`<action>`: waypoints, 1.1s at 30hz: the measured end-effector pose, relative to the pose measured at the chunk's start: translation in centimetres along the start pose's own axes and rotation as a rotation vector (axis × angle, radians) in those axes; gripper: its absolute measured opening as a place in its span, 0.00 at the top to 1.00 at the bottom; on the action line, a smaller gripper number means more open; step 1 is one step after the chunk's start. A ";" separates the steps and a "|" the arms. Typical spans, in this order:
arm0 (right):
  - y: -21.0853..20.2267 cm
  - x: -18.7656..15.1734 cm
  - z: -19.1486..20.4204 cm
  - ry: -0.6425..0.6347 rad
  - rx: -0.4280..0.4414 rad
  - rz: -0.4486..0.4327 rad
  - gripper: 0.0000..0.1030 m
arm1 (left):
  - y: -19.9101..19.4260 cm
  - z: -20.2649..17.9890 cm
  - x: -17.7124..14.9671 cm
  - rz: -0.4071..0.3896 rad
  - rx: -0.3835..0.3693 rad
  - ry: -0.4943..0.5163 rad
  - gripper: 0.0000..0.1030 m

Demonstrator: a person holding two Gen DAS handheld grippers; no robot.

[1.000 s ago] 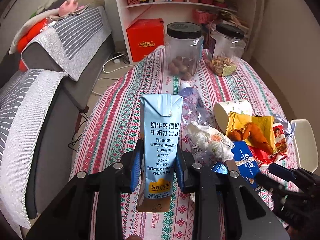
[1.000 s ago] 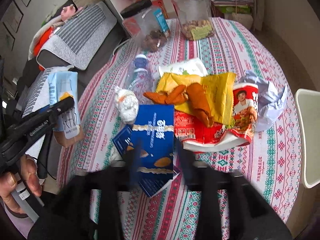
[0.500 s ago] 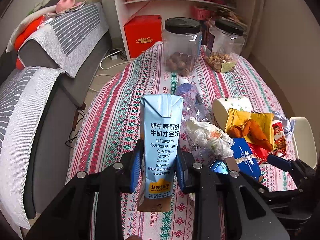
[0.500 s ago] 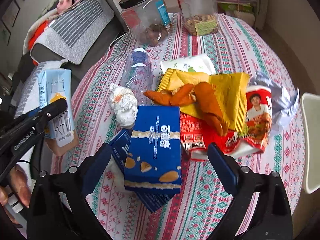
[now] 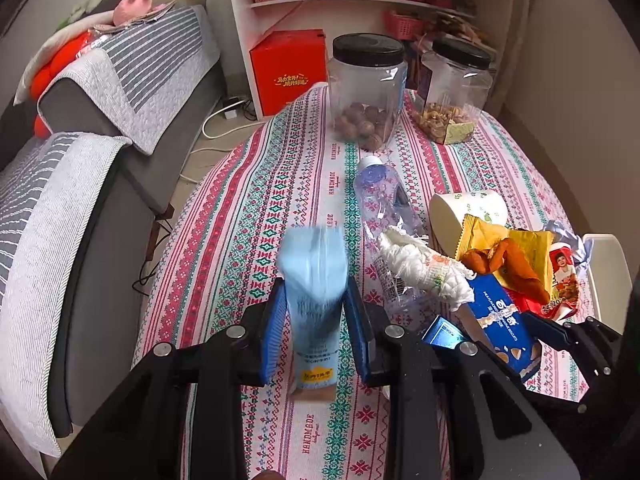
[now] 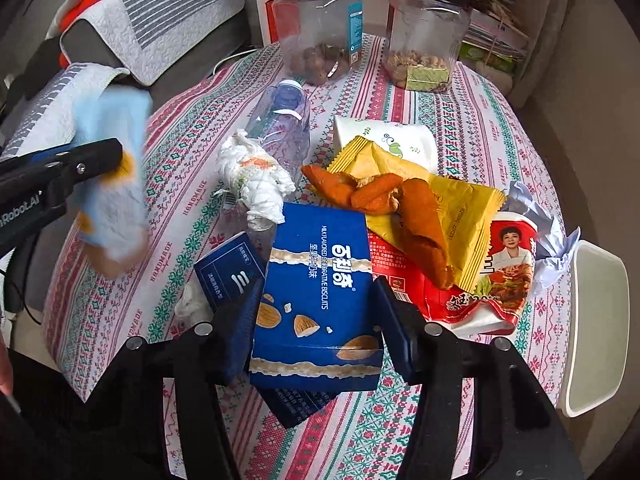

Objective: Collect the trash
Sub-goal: 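Lift the blue biscuit box with the right tool while the left tool holds the milk carton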

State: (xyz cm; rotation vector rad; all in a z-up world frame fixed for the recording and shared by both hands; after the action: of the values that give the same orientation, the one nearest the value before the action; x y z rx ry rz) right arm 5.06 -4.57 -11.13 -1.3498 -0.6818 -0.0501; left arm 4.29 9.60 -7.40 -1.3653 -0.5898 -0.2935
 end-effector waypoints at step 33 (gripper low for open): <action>-5.5 1.0 -2.4 0.013 -0.125 -0.204 0.49 | -0.8 -0.5 0.5 -0.043 0.000 -0.015 0.71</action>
State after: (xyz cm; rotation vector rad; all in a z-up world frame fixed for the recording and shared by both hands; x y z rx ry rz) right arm 4.58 -7.77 -6.00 -1.3938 -0.8147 -0.2690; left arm 4.40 8.98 -6.57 -1.3574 -0.6322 -0.3178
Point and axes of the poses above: each gripper's, at about its wrist camera, not at the fingertips, and y roughly the way its jaws point, z to its left, x to its top, the point moved 4 cm from there along y, roughly the way its jaws point, and after that the axes turned 2 degrees about x, right-handed, at the moved point
